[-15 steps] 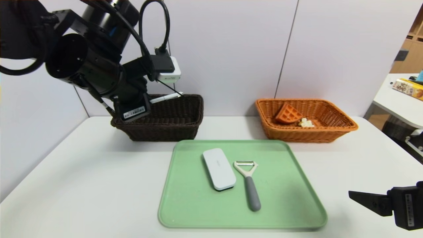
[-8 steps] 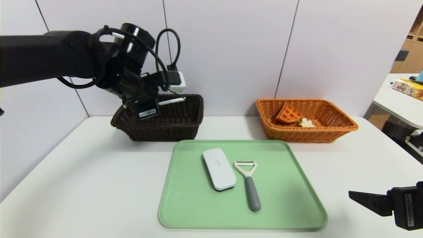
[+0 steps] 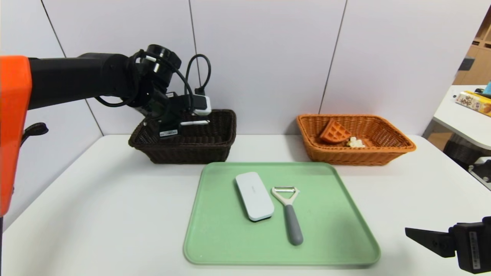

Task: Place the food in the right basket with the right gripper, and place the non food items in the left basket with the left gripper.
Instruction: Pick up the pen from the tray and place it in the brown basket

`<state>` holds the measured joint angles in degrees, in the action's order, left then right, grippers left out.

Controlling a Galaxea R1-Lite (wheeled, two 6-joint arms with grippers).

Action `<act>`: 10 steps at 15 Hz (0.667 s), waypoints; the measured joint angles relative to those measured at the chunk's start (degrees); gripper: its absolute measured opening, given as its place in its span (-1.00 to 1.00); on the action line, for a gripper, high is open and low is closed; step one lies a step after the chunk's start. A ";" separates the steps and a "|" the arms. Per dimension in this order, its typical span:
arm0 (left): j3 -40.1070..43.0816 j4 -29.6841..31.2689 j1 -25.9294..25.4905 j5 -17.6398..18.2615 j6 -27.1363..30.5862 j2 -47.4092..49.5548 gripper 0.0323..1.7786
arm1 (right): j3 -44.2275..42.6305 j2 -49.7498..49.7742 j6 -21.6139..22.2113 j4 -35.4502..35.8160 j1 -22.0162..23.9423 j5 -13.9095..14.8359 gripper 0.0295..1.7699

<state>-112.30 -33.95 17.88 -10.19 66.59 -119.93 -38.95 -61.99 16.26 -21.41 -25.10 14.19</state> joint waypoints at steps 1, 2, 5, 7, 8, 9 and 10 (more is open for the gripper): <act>-0.05 0.05 -0.24 -0.02 0.12 -0.63 -0.94 | 0.09 -0.02 0.07 0.07 0.00 -0.05 0.92; -0.13 0.24 -0.35 -0.04 0.20 -1.24 -0.94 | 0.22 -0.05 0.07 0.68 -0.01 -0.02 0.92; -0.21 0.44 -0.85 -0.13 0.48 -3.02 -0.94 | 1.57 -0.07 0.02 3.33 -0.33 0.05 0.92; -0.21 0.46 -1.35 -0.17 0.55 -3.89 -0.94 | 2.05 -0.07 0.05 3.94 -0.37 0.00 0.92; -0.21 0.55 -1.46 -0.24 0.55 -4.27 -0.94 | 2.13 -0.09 0.05 3.99 -0.39 0.02 0.92; -0.21 0.55 -1.55 -0.26 0.55 -4.60 -0.94 | 2.21 -0.13 0.07 4.05 -0.39 0.02 0.92; -0.21 0.50 -1.60 -0.26 0.55 -4.82 -0.94 | 2.27 -0.16 0.07 4.02 -0.41 0.00 0.92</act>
<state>-112.51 -33.45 16.29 -10.45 67.13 -124.75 -36.68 -62.15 16.34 -17.38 -25.51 14.19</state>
